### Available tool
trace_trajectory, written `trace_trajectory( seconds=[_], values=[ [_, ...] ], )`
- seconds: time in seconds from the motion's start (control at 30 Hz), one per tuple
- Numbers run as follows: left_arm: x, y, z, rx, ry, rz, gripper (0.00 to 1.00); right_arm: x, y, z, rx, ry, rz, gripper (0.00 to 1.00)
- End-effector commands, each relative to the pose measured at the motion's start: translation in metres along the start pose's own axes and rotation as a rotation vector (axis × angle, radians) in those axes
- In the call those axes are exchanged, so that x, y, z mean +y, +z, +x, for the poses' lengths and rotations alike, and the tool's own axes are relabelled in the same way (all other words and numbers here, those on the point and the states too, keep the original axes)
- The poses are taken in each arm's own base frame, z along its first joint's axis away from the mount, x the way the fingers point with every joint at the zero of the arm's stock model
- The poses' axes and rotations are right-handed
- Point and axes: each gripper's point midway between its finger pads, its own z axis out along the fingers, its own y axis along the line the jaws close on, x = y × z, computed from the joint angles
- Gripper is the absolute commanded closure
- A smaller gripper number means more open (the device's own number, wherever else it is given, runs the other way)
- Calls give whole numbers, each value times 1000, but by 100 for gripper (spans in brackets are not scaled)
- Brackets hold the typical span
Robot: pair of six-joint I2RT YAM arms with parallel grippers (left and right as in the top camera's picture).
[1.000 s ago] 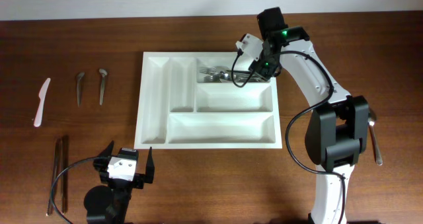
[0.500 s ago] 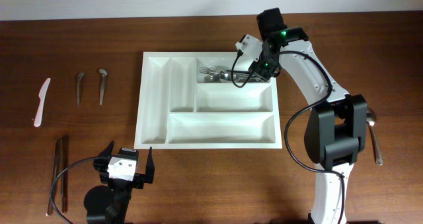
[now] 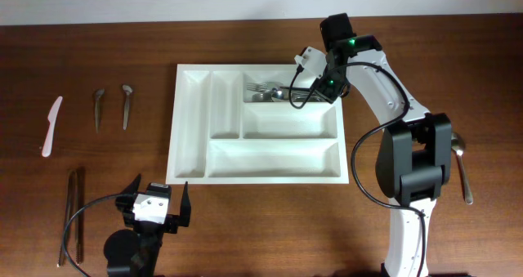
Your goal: Pack container
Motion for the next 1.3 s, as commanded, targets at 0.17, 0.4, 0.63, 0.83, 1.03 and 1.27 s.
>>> trace_trajectory(
  seconds=[0.17, 0.4, 0.63, 0.83, 1.03, 1.27],
  values=[
    [2, 0, 1, -1, 12, -12, 1, 6, 6, 0, -1, 4, -43, 42],
    [2, 0, 1, -1, 12, -12, 1, 7, 8, 0, 2, 2, -46, 42],
    [2, 0, 1, -1, 12, -12, 1, 10, 12, 3, 15, 2, -59, 42],
    [2, 0, 1, -1, 12, -12, 1, 10, 12, 4, 16, 3, -60, 48],
    [2, 0, 1, -1, 12, -12, 1, 10, 12, 3, 15, 2, -60, 47],
    [2, 0, 1, -1, 12, -12, 1, 10, 12, 3, 13, 2, -62, 46]
  ],
)
